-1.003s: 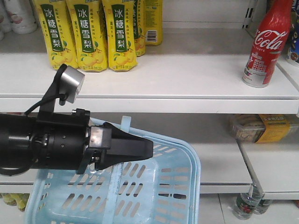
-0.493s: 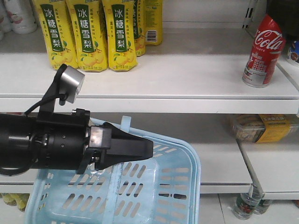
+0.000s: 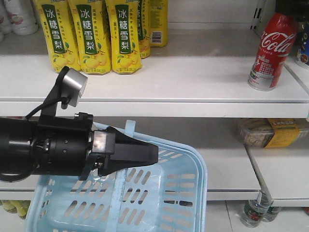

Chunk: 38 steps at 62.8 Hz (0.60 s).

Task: Place coke in basket with both arms
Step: 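Grasp the red Coca-Cola bottle by its neck with the right gripper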

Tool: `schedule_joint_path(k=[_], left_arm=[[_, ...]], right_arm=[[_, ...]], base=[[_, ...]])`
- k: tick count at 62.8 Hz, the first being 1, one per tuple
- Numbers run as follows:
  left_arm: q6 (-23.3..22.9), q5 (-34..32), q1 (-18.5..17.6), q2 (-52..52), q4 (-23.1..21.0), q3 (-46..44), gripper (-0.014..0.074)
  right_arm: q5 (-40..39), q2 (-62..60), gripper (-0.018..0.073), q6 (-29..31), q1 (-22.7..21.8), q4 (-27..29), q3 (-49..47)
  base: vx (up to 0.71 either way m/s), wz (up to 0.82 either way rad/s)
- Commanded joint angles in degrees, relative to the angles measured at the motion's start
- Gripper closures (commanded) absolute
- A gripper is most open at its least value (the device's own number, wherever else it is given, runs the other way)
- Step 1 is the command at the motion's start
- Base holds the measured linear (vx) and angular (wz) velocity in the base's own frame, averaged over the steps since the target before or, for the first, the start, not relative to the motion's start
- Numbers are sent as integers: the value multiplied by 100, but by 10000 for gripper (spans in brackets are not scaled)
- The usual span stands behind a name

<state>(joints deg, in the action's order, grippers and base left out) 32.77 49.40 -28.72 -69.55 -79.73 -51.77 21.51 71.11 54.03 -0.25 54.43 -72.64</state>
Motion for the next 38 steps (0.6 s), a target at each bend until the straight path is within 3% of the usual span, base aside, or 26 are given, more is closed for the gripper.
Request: schedule_joint_path(k=[1, 23, 29, 38], left_arm=[[31, 53, -41, 168, -445, -163, 603], [31, 53, -41, 168, -445, -163, 603], [31, 53, -41, 168, -445, -163, 603], [31, 53, -41, 168, -445, -163, 603]], right_arm=[[576, -416, 569, 7, -19, 153, -193], [2748, -1754, 563, -1057, -13, 201, -186], [3239, -1762, 563, -1173, -13, 564, -173], [3279, -1728, 563, -1154, -13, 1254, 335]], base=[[0, 0], [0, 0], [0, 0], [0, 0]])
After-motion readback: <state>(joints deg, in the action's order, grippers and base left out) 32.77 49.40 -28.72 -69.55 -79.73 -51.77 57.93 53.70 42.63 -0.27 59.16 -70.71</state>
